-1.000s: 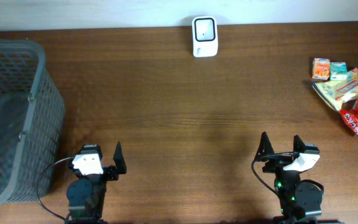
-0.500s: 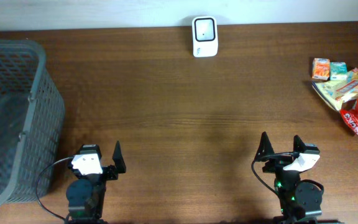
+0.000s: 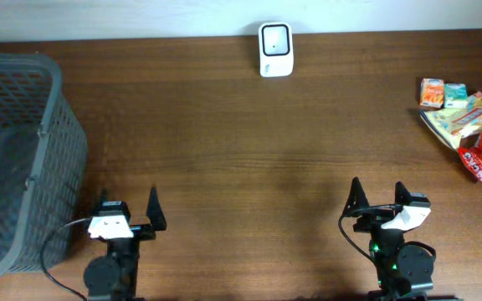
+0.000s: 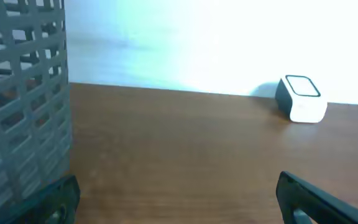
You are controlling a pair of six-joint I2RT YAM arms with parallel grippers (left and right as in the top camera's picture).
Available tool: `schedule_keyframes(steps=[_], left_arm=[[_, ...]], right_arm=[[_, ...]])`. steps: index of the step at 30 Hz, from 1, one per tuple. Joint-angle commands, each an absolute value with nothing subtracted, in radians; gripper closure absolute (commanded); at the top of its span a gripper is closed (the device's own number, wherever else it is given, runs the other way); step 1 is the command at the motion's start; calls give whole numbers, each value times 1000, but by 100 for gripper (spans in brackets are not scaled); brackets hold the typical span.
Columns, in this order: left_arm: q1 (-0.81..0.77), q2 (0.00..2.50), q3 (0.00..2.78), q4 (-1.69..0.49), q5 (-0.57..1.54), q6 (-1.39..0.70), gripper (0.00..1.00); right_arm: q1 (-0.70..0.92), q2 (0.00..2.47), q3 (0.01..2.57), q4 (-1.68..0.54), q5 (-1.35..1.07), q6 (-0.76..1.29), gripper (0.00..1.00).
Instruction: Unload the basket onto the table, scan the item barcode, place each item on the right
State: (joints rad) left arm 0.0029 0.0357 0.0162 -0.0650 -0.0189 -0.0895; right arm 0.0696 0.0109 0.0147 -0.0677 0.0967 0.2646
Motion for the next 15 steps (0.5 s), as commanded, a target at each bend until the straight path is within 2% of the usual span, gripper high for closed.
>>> schedule_keyframes(steps=[1,7,15], left_arm=[[14,4,9,-65,-34,-73,1],[9,4,9,-84,-42,87,1],[10,4,9,-83,-26,96,1]], right_arm=[[64,4,6,-71,109,262,2],[64,4,6,-71,109,262,2],[64,4,6,-71,109,262,2]])
